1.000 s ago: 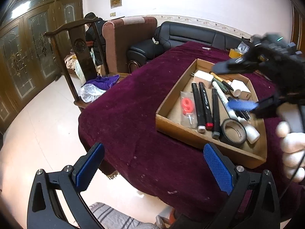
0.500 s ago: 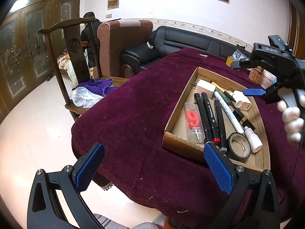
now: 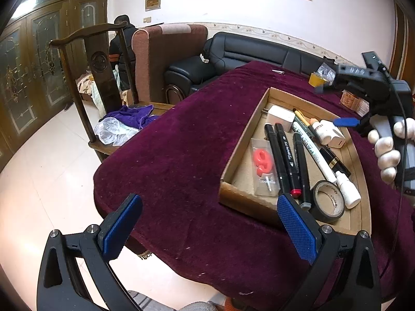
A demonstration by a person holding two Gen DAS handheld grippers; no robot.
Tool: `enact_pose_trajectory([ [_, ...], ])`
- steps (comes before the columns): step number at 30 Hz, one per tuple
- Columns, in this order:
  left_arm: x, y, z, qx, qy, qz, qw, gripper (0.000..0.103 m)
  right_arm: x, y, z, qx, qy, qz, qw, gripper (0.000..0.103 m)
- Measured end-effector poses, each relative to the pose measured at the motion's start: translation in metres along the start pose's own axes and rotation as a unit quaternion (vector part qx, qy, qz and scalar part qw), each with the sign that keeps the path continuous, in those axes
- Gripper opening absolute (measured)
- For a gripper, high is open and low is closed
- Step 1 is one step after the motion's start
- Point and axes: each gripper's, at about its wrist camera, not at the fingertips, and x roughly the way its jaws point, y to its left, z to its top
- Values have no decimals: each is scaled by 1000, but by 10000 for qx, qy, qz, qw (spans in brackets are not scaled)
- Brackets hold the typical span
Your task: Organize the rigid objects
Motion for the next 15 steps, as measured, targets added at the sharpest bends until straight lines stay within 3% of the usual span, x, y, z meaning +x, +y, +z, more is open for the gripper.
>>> enact_pose_trajectory([
  [3,-5,-9,1,125,-24,-6,9999,102,-15,2,-5,-110,-179,-14,9998,90],
  [6,-13,-17,2,256,-119,64,9996,102,-56,19,-34,-668,-850,-247,9938,90],
  [8,-17,-23,3,296,-172,112,9994,102,-81,32,-63,-1180,-1469,-750,9792,91],
  [10,-18,-31,7,329,-214,149,9991,102,-96,38,-98,-1603,-2056,-1412,9550,98],
  [12,-20,-41,9,375,-238,191,9988,102,-97,34,-124,-1720,-2195,-1927,9408,98],
  [15,-21,-66,13,521,-253,246,9980,102,-90,12,-148,-1497,-2011,-2121,9445,98],
])
